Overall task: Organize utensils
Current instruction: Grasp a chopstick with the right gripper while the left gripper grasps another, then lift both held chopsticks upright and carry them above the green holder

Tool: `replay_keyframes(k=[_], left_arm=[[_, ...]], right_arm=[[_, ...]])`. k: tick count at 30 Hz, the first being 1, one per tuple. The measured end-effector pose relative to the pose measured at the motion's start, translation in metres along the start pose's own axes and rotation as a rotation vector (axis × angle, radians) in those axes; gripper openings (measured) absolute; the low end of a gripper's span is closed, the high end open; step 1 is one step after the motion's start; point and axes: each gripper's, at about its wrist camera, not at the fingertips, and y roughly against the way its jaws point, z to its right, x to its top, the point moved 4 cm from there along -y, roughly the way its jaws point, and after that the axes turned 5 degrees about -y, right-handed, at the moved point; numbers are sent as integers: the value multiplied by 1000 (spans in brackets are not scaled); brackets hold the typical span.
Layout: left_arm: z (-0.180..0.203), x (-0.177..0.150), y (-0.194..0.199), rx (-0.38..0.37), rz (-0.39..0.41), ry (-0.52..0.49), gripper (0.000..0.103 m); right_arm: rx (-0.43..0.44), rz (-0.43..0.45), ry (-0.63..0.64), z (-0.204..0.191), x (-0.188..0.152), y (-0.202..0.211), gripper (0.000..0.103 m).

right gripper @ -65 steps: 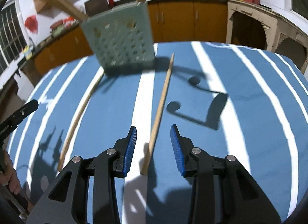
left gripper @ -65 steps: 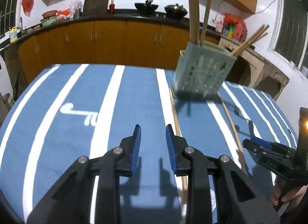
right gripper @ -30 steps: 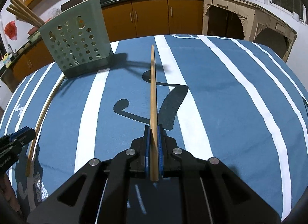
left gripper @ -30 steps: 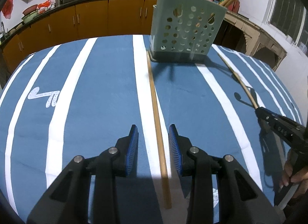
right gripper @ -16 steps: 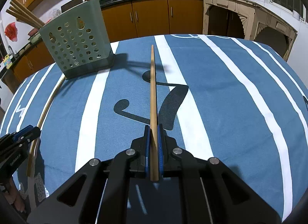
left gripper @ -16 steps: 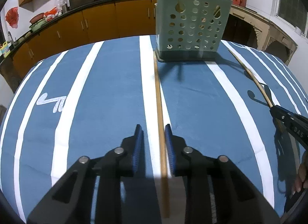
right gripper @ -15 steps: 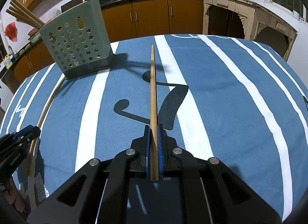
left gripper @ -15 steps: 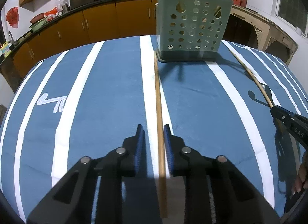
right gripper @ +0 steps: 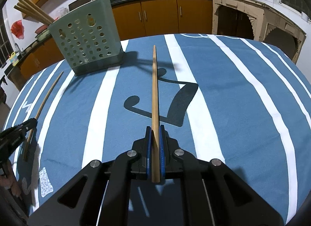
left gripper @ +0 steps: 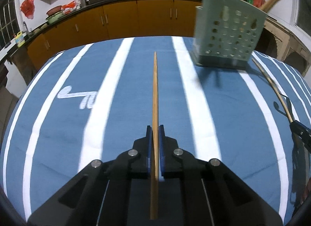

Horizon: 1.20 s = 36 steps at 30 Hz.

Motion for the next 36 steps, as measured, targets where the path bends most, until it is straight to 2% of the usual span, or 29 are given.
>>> replay_keyframes(k=[10, 17, 20, 22, 23, 27, 36], left_arm=[[-2, -2, 2, -10, -1, 4, 10], [-2, -5, 4, -13, -2, -1, 17], [-1, -6, 5, -21, -1, -4, 16], [0, -6, 5, -37, 1, -9, 8], [1, -7, 6, -41, 1, -21, 8], [-3, -6, 11, -61, -3, -20, 8], [-21, 14, 55, -82, 115, -5, 8]], right_arm=[[-2, 0, -2, 0, 0, 0, 9], [1, -1, -5, 1, -1, 0, 9], [4, -1, -7, 1, -1, 0, 9], [10, -1, -7, 1, -1, 0, 9], [18, -2, -12, 2, -1, 1, 9], [39, 55, -19, 5, 6, 18, 9], [53, 211, -22, 8, 38, 64, 8]])
